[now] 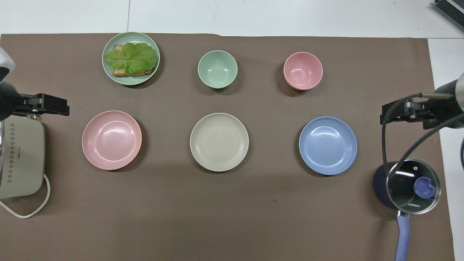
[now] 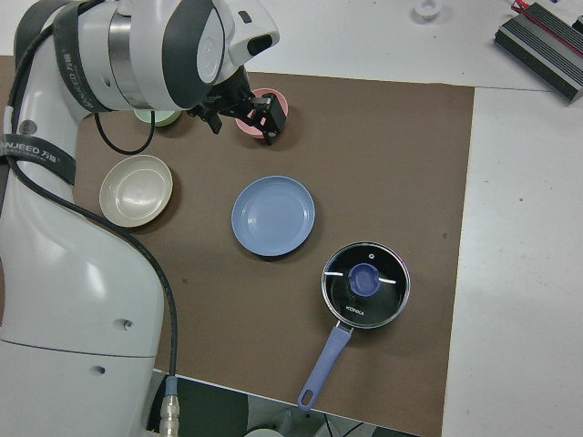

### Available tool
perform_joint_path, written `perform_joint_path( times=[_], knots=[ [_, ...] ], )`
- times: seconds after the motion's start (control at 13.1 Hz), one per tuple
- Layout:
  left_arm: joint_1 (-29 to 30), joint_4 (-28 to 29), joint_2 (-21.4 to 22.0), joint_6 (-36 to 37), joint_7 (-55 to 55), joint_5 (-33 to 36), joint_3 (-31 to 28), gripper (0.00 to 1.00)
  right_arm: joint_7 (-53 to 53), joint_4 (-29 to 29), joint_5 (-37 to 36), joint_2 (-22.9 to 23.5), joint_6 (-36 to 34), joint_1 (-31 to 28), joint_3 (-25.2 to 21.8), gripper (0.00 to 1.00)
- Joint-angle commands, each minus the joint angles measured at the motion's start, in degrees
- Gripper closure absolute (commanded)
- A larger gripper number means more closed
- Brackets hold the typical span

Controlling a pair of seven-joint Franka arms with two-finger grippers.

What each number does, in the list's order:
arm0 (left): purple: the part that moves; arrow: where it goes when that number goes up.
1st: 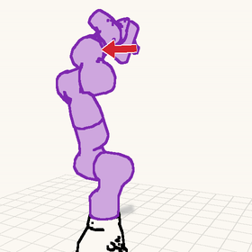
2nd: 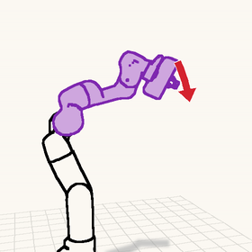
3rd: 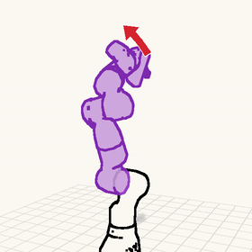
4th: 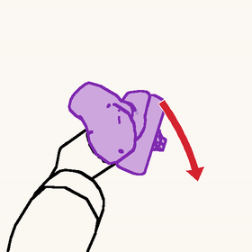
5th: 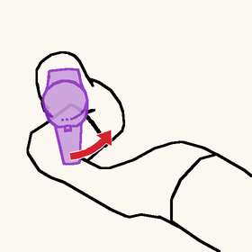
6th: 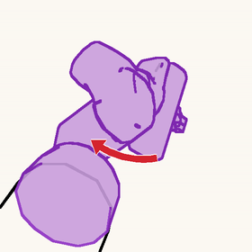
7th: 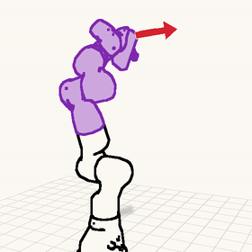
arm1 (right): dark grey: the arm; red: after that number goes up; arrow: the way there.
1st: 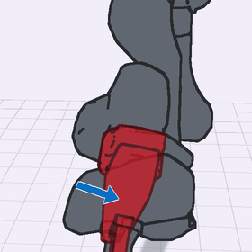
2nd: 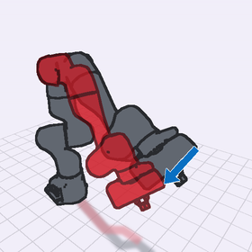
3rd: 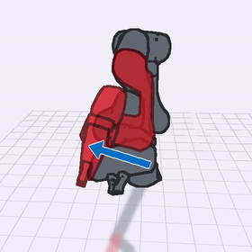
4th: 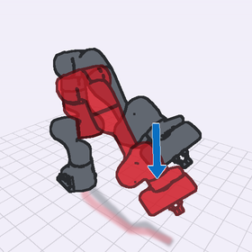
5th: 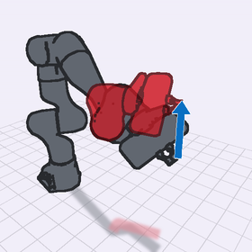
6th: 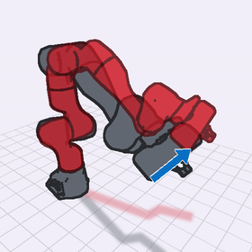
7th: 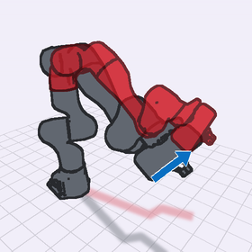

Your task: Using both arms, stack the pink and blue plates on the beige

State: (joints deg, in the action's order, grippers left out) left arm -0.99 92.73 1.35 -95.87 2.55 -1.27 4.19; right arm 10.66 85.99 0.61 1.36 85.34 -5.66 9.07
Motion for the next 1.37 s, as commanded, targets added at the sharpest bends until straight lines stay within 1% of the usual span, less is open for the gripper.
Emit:
perform_joint_path(
  times=[0.0, 0.23, 0.3, 0.99, 1.29],
  knots=[
    [0.4, -1.1, -0.1, 1.5, -0.4, 0.4, 0.2, 0.00, -1.2, -0.7, 0.2, 0.2, -0.6, -0.7, 0.2, 0.00],
    [0.4, -1.1, -0.1, 1.6, -0.4, 0.4, 0.2, 0.00, -1.2, -0.7, 0.2, 0.2, -0.7, -0.7, 0.2, 0.00],
    [0.4, -1.1, -0.1, 1.5, -0.4, 0.4, 0.2, 0.00, -1.2, -0.6, 0.2, 0.0, -1.7, -0.7, 0.3, 0.00],
    [0.5, -1.1, -0.1, 1.6, -0.4, 0.4, 0.2, 0.00, -0.7, -0.4, 0.2, 0.0, -1.1, -0.6, 0.3, 0.00],
    [1.3, -0.4, 0.3, 1.6, -0.4, 0.2, -0.1, 0.00, -0.8, 0.0, 0.3, 0.0, 0.7, -0.6, 0.3, 0.00]
  ],
)
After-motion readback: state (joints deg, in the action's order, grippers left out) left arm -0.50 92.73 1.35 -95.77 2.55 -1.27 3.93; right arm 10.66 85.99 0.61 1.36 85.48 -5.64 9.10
